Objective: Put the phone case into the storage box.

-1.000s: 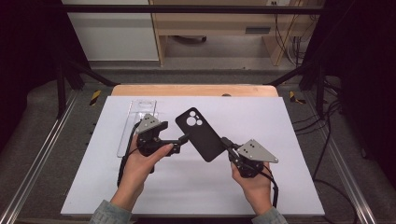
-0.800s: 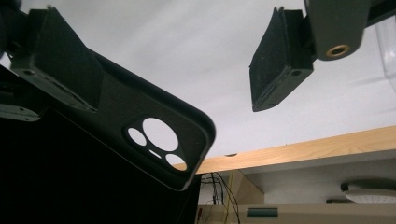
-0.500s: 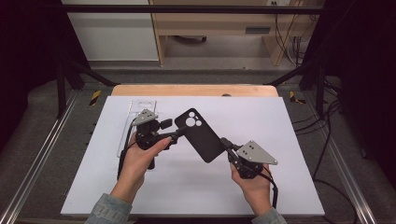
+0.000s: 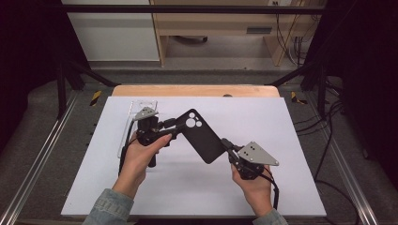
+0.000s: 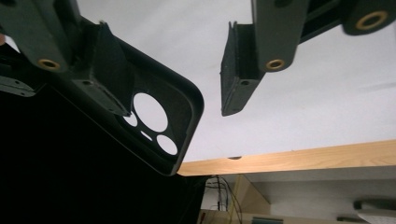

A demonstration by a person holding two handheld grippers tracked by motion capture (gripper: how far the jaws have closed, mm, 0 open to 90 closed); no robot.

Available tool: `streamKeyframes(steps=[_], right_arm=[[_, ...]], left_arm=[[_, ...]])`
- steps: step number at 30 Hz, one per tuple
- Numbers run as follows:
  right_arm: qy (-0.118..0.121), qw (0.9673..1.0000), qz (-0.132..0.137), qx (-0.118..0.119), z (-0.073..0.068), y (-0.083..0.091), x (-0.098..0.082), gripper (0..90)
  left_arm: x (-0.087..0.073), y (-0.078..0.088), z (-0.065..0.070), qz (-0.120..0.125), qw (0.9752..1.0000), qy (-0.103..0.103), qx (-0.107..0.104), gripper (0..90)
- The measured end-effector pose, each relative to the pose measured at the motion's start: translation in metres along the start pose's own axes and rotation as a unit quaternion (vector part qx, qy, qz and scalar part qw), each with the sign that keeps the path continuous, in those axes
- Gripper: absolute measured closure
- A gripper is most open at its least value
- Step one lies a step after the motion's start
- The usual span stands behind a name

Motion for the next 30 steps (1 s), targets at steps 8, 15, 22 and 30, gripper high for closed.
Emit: streamKeyframes(steps=[8, 15, 22, 30], right_arm=[[0.006, 1.0, -0.002, 0.002, -0.0019, -0.0014, -0.0017, 89.8], [0.008, 1.0, -0.003, 0.003, -0.0021, -0.0024, -0.0037, 89.8], [0.011, 0.9999, -0.006, 0.003, -0.0028, -0.0036, -0.0056, 89.8], [0.014, 0.9998, -0.011, 0.003, -0.0031, -0.0055, -0.0081, 89.7]], left_arm=[[-0.0004, -0.0011, -0.003, -0.003, 0.9999, 0.011, -0.01, 54.1], [0.0009, 0.001, -0.004, 0.001, 0.9997, 0.019, -0.016, 60.2], [0.0021, 0.0015, -0.0056, 0.002, 0.9995, 0.026, -0.015, 65.0], [0.0034, 0.0024, -0.0072, 0.005, 0.9994, 0.03, -0.018, 69.8]])
Point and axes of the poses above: each handheld gripper's, and its own axes: y roughly backward along the jaws, x roughly out of its top, z roughly to its right, the point moved 4 cm from there along -y, roughly forward along the jaws, and after that the axes turned 5 degrees about -x, right-handed, at the moved point
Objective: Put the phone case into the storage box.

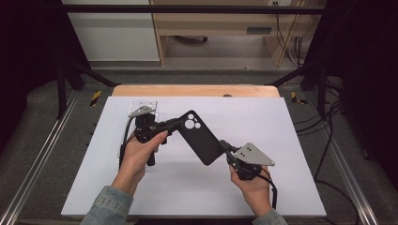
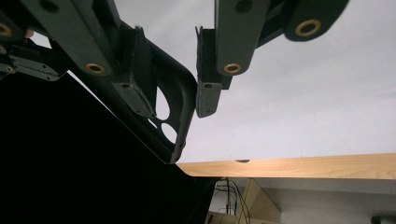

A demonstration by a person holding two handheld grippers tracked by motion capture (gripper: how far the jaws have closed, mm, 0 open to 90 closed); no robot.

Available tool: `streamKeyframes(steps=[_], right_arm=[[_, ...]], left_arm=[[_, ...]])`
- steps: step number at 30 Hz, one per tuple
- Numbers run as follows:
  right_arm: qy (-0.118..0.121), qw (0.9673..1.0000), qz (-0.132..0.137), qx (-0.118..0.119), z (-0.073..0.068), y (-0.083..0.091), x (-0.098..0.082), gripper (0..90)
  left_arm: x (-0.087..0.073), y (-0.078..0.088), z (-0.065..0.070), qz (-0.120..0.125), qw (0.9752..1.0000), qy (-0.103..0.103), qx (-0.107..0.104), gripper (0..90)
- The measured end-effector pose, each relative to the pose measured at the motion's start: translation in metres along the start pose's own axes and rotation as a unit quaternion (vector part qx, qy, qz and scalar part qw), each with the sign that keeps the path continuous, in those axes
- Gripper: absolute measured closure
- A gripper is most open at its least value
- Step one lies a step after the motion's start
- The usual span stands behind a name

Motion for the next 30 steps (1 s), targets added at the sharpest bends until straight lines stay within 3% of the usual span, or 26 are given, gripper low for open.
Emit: streamKeyframes(steps=[20, 30], right_arm=[[-0.001, 1.0, -0.007, 0.007, 0.0, -0.004, -0.004, 89.5], [-0.009, 0.9996, -0.02, 0.018, 0.001, -0.011, -0.012, 89.2]], left_arm=[[0.005, 0.006, 0.003, 0.006, 1.0, -0.002, -0.002, 77.4], [0.006, 0.006, 0.007, 0.005, 0.9998, -0.018, 0.002, 78.9]])
Point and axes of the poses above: each handheld gripper's, and its own axes: y roughly backward along the jaws, x roughly out of its top, z roughly to its right, the point moved 4 cm from there along -y, roughly forward along the jaws, and after that the axes turned 5 degrees about -x, right-handed, at the moved point
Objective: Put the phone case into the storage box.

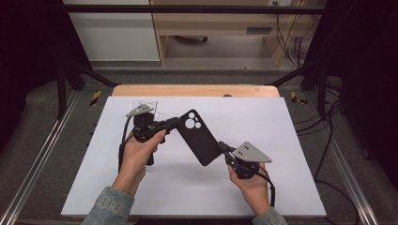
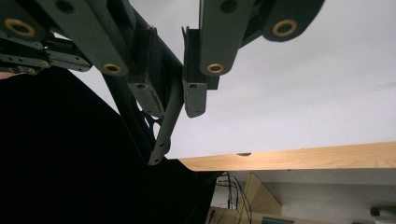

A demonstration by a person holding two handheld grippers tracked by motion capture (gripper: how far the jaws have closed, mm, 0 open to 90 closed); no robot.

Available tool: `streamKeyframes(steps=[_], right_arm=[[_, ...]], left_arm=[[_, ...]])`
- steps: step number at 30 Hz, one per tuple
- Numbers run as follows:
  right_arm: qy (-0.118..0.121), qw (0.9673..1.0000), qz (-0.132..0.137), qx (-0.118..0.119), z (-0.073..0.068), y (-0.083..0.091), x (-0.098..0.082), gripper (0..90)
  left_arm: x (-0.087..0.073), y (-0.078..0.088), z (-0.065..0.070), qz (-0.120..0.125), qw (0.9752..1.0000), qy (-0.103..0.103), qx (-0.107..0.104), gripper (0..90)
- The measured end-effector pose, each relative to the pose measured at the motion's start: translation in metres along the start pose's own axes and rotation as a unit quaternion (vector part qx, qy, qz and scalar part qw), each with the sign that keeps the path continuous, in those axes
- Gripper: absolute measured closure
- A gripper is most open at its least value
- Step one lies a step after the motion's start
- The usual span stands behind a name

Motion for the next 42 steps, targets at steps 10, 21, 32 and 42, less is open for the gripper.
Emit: streamKeyframes(steps=[10, 21, 32, 42], right_arm=[[-0.016, 0.9996, -0.014, 0.021, 0.002, -0.005, -0.006, 88.5], [-0.027, 0.999, -0.013, 0.033, 0.005, -0.005, -0.006, 88.0], [-0.028, 0.9988, -0.012, 0.039, 0.005, -0.006, -0.006, 87.9], [-0.03, 0.9987, -0.013, 0.039, 0.006, -0.005, -0.008, 87.9]], left_arm=[[0.003, -0.001, 0.007, -0.007, 0.9997, -0.025, 0.002, 79.2], [0.008, 0.0, 0.013, -0.007, 0.9994, -0.034, -0.005, 79.5], [0.008, 0.001, 0.014, -0.007, 0.9992, -0.038, -0.009, 79.5], [0.009, 0.0, 0.016, -0.009, 0.9988, -0.044, -0.018, 79.6]])
Point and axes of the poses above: each handheld gripper's, and its own axes: y roughly backward along the jaws, x roughly out of its top, z roughly to its right, the point moved 4 cm from there along -y, roughly forward along the jaws, and after that the axes turned 5 degrees about -x, right-handed, at the moved point
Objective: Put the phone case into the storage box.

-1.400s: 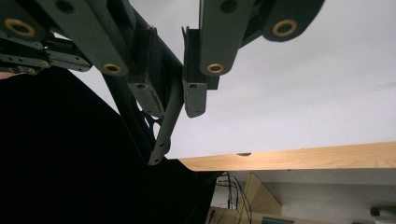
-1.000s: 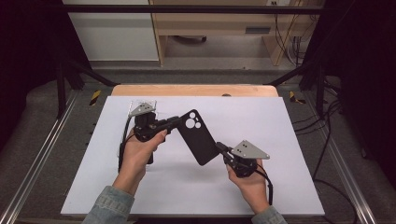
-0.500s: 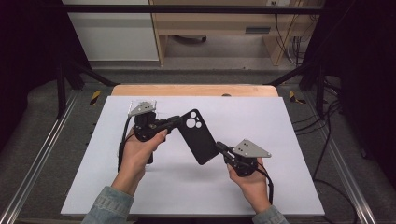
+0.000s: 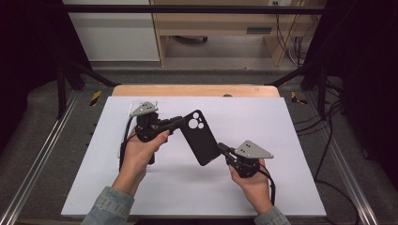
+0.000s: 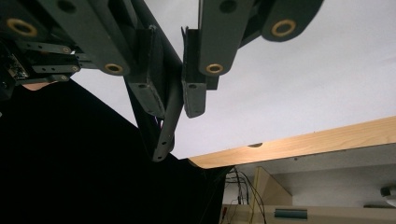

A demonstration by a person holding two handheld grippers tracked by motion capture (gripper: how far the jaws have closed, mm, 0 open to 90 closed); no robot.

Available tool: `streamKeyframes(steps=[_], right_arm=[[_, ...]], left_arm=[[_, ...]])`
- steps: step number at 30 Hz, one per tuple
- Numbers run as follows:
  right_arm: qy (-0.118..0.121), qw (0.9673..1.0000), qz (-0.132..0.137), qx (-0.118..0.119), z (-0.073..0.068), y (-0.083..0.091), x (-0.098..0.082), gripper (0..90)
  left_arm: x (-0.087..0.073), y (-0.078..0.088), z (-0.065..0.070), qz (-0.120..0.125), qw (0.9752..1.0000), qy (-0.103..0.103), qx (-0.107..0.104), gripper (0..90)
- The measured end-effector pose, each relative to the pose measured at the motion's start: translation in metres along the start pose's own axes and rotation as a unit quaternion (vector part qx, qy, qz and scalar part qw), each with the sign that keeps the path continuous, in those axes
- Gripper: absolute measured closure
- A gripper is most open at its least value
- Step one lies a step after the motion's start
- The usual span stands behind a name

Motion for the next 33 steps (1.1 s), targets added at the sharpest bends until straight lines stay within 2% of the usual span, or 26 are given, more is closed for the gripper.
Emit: streamKeyframes(steps=[12, 14, 20, 23, 33], right_arm=[[-0.01, 0.9999, 0.004, 0.005, 0.001, -0.002, -0.001, 86.2], [-0.018, 0.9997, 0.012, 0.011, 0.003, 0.0, -0.001, 80.3], [-0.033, 0.999, 0.031, 0.005, 0.009, 0.004, 0.002, 61.9], [-0.037, 0.9987, 0.036, 0.002, 0.011, 0.006, 0.002, 58.3], [-0.05, 0.9978, 0.04, -0.015, 0.02, 0.009, 0.0, 54.5]], left_arm=[[0.001, 0.001, 0.003, -0.001, 1.0, -0.008, -0.001, 79.6], [0.002, 0.0, 0.003, -0.003, 0.9999, -0.011, 0.0, 79.7], [0.005, -0.004, 0.004, -0.008, 0.9996, -0.027, 0.008, 80.0], [0.006, -0.004, 0.004, -0.013, 0.9992, -0.037, 0.012, 80.1], [0.008, 0.004, 0.001, -0.025, 0.9963, -0.075, 0.035, 80.2]])
Point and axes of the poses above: each handheld gripper's, and its own axes: y roughly backward along the jaws, x roughly out of its top, z roughly to its right, the point moved 4 cm from there along -y, roughly forward along the jaws, and after that the axes turned 5 degrees about -x, right-handed, at the moved point
